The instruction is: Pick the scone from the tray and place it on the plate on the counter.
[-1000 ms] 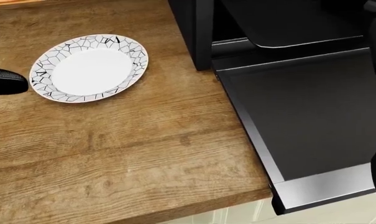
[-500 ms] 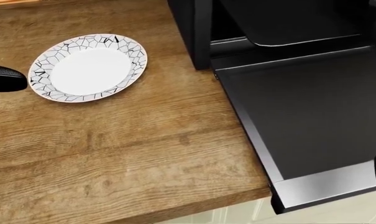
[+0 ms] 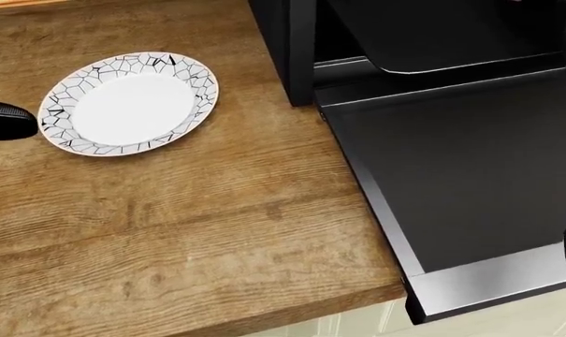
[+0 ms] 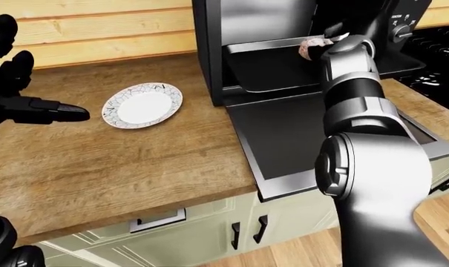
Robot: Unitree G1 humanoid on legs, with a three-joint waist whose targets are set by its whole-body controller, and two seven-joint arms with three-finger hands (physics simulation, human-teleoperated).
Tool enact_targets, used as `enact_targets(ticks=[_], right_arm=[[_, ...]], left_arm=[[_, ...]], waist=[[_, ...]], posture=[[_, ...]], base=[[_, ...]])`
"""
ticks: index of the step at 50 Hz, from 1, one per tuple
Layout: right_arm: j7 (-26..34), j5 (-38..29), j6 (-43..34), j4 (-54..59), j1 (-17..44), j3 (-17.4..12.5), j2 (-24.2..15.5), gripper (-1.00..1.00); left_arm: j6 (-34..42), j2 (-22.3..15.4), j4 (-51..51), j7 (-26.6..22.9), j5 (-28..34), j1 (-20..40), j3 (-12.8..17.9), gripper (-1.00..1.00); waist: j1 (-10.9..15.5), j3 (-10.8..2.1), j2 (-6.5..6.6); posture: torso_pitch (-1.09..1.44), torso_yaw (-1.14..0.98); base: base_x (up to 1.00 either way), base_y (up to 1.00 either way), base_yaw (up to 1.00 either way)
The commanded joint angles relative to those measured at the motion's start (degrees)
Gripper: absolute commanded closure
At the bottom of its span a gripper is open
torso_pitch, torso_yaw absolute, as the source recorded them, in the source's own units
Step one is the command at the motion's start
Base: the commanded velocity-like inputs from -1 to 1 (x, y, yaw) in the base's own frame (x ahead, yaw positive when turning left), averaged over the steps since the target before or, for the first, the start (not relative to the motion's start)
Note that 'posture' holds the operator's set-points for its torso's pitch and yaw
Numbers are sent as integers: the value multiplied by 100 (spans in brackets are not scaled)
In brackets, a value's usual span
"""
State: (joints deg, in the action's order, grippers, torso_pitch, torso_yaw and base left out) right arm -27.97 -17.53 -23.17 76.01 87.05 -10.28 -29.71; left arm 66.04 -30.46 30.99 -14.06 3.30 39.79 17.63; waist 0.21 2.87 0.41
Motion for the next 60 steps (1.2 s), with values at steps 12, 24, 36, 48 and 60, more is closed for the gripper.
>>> enact_targets(ticks=[12,24,36,48,60], right_arm=[[-14,-52,143,-270,481,18,-185,100],[181,-55,128,-429,689,82,-229,100],[759,41,-174,-897,882,167,-138,100],[1619,147,-1117,-2310,663,208,-251,100],[2363,247,-2385,-4375,58,115,-336,100]], left_arm=[[-146,-130,29,-4,83,280,-5,-100],[-173,-105,39,-36,126,234,19,-100],[-235,-28,7,-3,131,184,27,-100],[-178,-56,48,-25,118,225,40,-100],[-278,-25,-159,18,119,377,-57,-100]], waist=[[13,-148,7],[2,-131,12],[-4,-120,27],[0,-96,17],[21,-82,3]], posture=[[0,0],[0,0],[0,0],[0,0],[0,0]], base=[[0,0,0],[0,0,0],[0,0,0],[0,0,0],[0,0,0]])
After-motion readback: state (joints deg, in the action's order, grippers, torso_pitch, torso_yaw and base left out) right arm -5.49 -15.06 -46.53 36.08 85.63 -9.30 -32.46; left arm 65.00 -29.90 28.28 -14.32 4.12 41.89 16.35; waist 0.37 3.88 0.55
